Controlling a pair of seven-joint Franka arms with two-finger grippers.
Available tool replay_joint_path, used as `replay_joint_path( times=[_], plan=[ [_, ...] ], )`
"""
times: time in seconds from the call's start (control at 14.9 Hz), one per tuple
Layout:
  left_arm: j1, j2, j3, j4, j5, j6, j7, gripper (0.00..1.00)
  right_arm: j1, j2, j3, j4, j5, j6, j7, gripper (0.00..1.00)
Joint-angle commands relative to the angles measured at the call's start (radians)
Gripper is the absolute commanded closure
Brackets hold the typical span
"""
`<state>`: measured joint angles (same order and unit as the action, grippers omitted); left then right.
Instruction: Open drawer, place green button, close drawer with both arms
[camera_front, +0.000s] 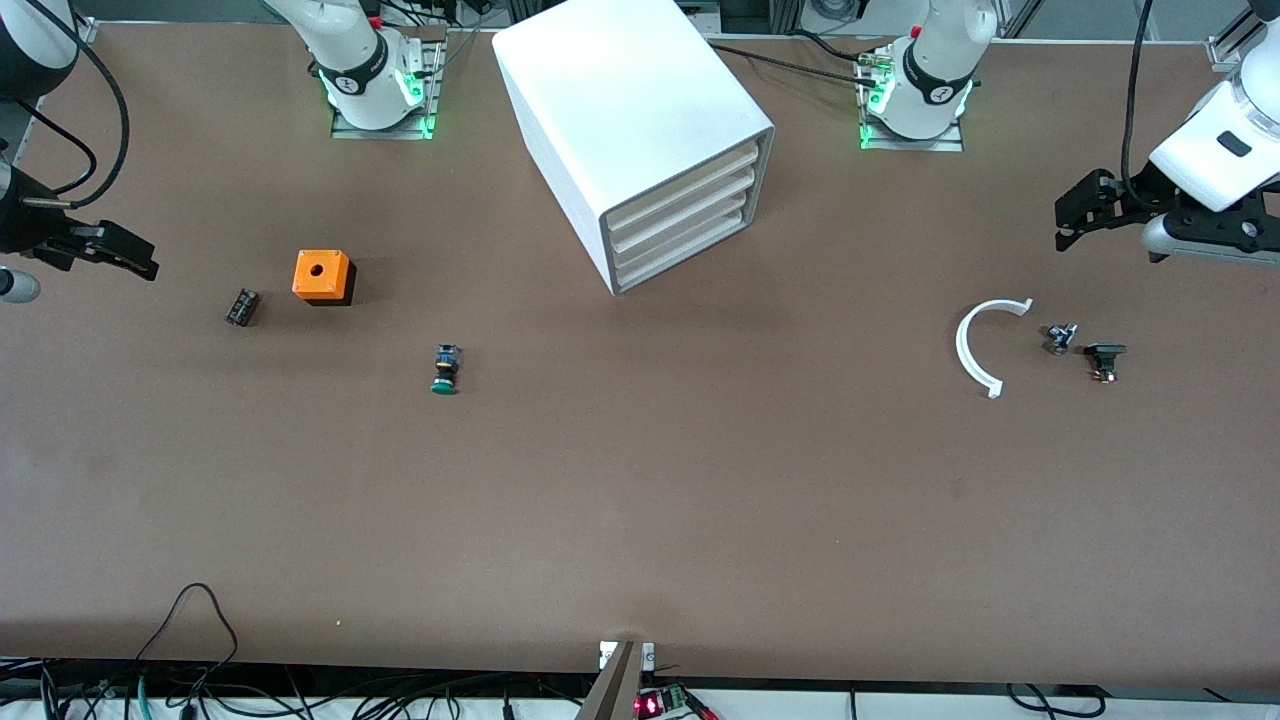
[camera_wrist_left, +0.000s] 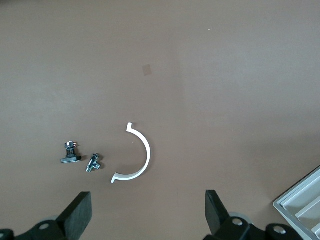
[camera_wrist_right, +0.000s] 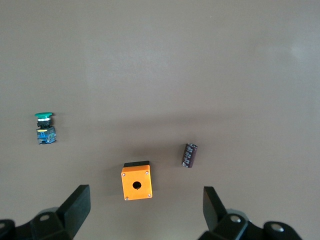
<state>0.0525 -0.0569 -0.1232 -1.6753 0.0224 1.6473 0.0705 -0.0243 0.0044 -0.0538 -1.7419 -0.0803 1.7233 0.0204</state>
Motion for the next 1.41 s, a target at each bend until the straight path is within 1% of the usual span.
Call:
replay_joint_path(
  times=[0.0, 0.47, 0.67, 0.74, 0.8, 1.07, 1.21, 1.27, 1.34],
  plan=[
    [0.009, 0.014, -0.006, 0.037, 0.007, -0.024, 0.017, 0.00, -0.005, -0.014, 0.000, -0.016, 0.024, 0.013, -0.019, 0.00],
    [0.009, 0.017, -0.006, 0.039, 0.007, -0.021, 0.017, 0.00, -0.005, -0.012, 0.000, -0.014, 0.024, 0.013, -0.019, 0.00],
    [0.006, 0.028, -0.007, 0.042, 0.010, -0.021, 0.023, 0.00, -0.005, -0.011, 0.000, -0.011, 0.053, 0.016, -0.014, 0.00],
    [0.006, 0.049, -0.016, 0.072, 0.024, -0.024, 0.017, 0.00, -0.005, -0.009, -0.001, -0.011, 0.065, 0.016, -0.013, 0.00],
    [0.001, 0.063, -0.019, 0.083, 0.028, -0.029, 0.014, 0.00, -0.005, -0.011, -0.001, -0.011, 0.067, 0.013, -0.007, 0.00],
    [0.007, 0.138, -0.018, 0.097, 0.015, -0.026, 0.026, 0.00, -0.002, -0.011, 0.003, -0.007, 0.056, 0.015, -0.002, 0.00],
    [-0.003, 0.179, -0.020, 0.080, -0.008, -0.024, 0.025, 0.00, -0.002, -0.009, 0.003, -0.005, 0.054, 0.018, -0.002, 0.00],
    [-0.006, 0.205, -0.027, 0.060, -0.051, -0.027, 0.022, 0.00, 0.000, -0.009, 0.003, -0.001, 0.053, 0.019, -0.002, 0.00],
    [-0.008, 0.244, -0.064, 0.021, -0.086, -0.018, 0.025, 0.00, 0.000, -0.003, 0.003, 0.001, 0.051, 0.016, -0.007, 0.00]
  ],
)
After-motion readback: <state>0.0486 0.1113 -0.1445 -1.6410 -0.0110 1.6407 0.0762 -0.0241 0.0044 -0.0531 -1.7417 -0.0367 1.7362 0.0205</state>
